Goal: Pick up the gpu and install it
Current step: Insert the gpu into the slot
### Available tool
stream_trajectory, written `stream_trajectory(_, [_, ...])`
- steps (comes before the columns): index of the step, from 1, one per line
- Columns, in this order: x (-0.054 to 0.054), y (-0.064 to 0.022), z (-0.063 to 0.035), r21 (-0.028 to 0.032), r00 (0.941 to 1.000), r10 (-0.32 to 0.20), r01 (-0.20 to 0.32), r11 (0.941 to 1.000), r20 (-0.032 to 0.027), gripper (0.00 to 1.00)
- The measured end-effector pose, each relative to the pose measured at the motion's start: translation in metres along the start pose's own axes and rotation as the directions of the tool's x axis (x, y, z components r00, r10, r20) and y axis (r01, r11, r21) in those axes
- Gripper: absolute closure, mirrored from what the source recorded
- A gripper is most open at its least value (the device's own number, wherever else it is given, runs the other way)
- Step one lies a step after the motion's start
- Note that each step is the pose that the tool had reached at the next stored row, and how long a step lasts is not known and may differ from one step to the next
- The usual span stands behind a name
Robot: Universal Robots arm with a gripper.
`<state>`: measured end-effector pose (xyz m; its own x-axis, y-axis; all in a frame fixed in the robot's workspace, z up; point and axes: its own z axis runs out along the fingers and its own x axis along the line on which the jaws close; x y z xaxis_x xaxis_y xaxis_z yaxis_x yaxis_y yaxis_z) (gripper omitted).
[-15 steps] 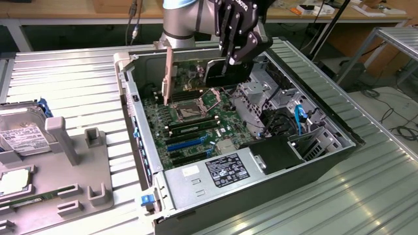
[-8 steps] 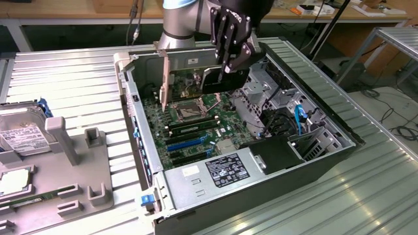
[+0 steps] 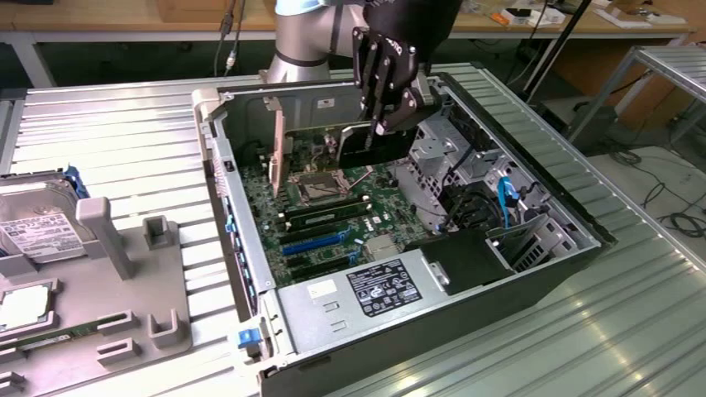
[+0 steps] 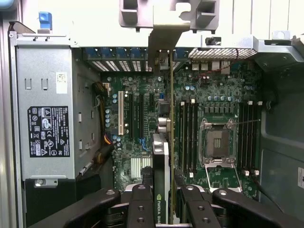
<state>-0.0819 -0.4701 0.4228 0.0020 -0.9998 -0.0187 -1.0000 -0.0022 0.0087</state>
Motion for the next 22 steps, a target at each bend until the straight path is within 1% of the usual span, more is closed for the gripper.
stream_trajectory(13, [0.0, 0.0014, 0.0149, 0.0045, 0.9985, 0.054, -0.054, 0.9985, 0.0005, 0.73])
stream_trajectory(14, [0.0, 0.0023, 0.0164, 0.0073, 0.9985, 0.054, -0.054, 0.9985, 0.0009, 0.73])
stream_trajectory(15, [0.0, 0.0041, 0.0182, 0.0117, 0.9985, 0.054, -0.054, 0.9985, 0.001, 0.73])
stream_trajectory(19, [0.0, 0.0129, 0.0225, 0.0228, 0.9986, 0.054, -0.054, 0.9983, 0.0016, 0.73])
stream_trajectory(20, [0.0, 0.0158, 0.0251, 0.0275, 0.9986, 0.054, -0.054, 0.9982, 0.0019, 0.73])
stream_trajectory(22, [0.001, 0.016, 0.0303, 0.0308, 0.9986, 0.053, -0.053, 0.9981, 0.002, 0.73])
